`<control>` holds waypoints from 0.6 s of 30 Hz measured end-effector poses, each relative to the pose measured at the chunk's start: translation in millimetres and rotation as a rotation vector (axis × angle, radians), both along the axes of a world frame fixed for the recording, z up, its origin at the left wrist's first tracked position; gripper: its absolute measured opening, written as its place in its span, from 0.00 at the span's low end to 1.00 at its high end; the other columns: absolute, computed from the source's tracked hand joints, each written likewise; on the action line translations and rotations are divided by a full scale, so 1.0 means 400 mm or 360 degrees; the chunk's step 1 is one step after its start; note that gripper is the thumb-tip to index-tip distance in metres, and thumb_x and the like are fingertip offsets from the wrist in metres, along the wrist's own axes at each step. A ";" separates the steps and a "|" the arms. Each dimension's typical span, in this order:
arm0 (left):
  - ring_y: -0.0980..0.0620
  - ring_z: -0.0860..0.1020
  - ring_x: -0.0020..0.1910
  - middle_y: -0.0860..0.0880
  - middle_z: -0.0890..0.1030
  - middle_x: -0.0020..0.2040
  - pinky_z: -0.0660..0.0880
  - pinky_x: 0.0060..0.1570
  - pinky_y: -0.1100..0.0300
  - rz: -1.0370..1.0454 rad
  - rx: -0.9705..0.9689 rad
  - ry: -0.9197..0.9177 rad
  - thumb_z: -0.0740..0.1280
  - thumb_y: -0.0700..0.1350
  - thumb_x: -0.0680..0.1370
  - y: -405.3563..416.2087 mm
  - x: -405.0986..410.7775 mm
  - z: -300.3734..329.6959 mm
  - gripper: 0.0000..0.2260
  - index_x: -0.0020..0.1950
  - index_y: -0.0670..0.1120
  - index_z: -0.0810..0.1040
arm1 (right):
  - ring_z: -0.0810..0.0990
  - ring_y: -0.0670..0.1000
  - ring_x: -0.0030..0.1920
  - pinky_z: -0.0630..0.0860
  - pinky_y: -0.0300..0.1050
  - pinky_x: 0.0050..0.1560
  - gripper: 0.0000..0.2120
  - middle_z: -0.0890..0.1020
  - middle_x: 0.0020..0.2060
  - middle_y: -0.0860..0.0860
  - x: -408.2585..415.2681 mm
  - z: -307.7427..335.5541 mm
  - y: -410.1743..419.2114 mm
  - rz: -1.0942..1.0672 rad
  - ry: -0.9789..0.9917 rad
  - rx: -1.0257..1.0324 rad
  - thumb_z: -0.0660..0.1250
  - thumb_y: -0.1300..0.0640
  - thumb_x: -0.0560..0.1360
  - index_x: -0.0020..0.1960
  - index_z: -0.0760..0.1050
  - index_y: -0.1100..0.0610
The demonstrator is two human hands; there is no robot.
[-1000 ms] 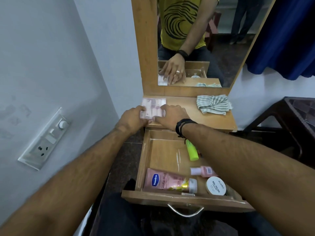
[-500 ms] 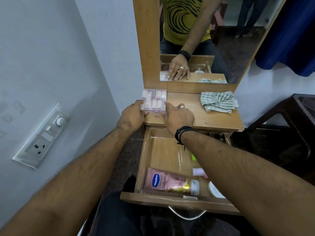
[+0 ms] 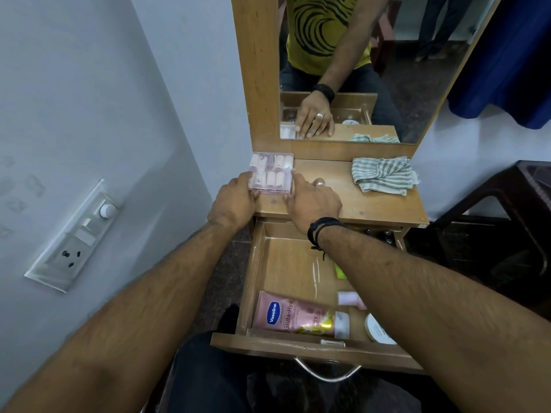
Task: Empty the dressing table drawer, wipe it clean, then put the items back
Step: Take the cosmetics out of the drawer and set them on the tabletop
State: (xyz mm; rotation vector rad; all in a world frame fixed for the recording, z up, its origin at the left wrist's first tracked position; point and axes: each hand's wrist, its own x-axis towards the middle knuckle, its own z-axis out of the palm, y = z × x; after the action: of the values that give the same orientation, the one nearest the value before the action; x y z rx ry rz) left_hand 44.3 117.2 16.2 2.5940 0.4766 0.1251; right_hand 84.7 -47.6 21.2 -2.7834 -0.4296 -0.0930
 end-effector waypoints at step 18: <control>0.48 0.79 0.58 0.48 0.82 0.59 0.75 0.61 0.50 -0.1023 0.0320 0.0808 0.67 0.51 0.79 -0.271 -0.248 -0.058 0.17 0.65 0.47 0.79 | 0.81 0.57 0.52 0.75 0.45 0.44 0.11 0.83 0.49 0.55 -0.250 -0.026 -0.212 0.0511 0.0791 -0.0317 0.66 0.54 0.76 0.55 0.81 0.57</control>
State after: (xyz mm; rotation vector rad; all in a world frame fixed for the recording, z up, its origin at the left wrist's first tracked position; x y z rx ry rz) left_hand -55.0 8.6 -7.0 2.8257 -0.2380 -0.7459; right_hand -15.4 -132.6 10.7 -2.7429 -0.7710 0.7320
